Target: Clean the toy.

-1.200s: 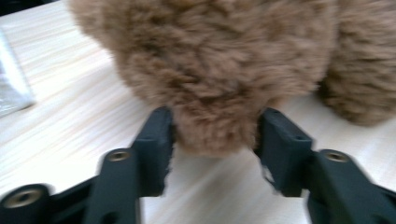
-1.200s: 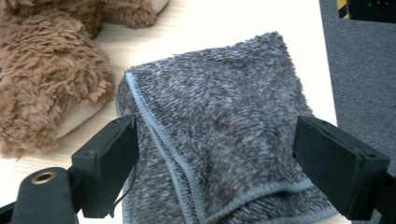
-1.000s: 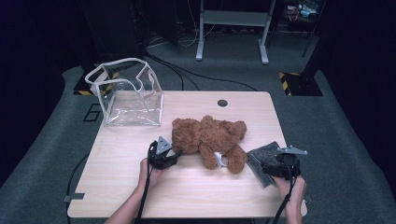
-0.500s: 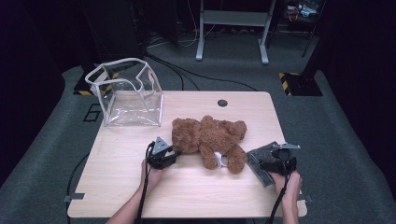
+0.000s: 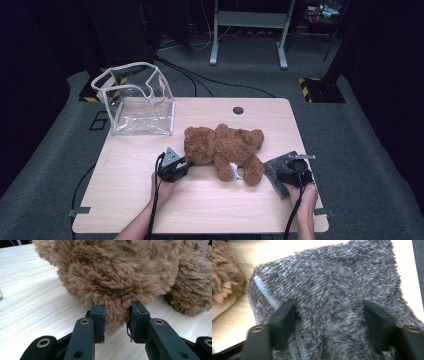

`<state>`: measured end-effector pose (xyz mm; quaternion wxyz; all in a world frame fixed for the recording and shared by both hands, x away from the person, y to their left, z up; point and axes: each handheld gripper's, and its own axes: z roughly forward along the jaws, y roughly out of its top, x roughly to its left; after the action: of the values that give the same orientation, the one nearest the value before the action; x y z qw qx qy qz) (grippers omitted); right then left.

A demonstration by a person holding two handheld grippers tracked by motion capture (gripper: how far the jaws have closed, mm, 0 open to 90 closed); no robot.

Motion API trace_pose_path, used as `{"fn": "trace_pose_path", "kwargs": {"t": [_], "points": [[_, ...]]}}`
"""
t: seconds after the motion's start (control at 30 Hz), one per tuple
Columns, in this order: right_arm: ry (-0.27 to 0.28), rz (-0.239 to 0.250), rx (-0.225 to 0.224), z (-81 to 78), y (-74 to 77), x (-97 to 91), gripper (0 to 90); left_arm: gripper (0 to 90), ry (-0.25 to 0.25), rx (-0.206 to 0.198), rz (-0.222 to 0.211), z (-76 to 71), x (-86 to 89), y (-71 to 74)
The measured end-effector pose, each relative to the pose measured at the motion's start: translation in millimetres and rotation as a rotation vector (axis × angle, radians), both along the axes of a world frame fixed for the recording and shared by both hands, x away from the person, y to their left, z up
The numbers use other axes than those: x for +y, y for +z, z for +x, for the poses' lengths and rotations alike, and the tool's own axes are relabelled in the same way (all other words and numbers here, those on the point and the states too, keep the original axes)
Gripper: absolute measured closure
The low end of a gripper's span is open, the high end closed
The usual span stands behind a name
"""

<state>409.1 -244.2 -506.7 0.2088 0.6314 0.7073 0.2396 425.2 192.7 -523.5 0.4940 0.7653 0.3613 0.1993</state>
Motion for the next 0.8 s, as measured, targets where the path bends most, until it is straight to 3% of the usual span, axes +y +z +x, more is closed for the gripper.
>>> {"fn": "trace_pose_path", "kwargs": {"t": [0.13,0.2,0.3,0.57,0.8], "points": [[0.008,-0.003,-0.021,-2.1,-0.2,-3.6,49.1,69.5,-0.001,0.003,-0.006,-0.4,-0.2,-0.1],[0.013,-0.004,-0.033,-3.6,0.1,-4.5,62.1,69.4,-0.005,0.004,-0.005,-0.5,0.0,0.1],[0.011,0.003,-0.047,-4.2,-0.3,-5.3,69.9,69.4,-0.003,-0.007,-0.007,-0.5,-0.4,-0.3],[0.009,0.035,-0.072,-8.2,1.0,-9.0,75.5,69.3,-0.018,-0.006,-0.013,-0.2,1.4,0.1],[0.011,0.062,-0.105,-13.7,10.8,-13.6,75.9,69.2,-0.018,-0.006,-0.035,-1.1,0.6,-0.3]]}}
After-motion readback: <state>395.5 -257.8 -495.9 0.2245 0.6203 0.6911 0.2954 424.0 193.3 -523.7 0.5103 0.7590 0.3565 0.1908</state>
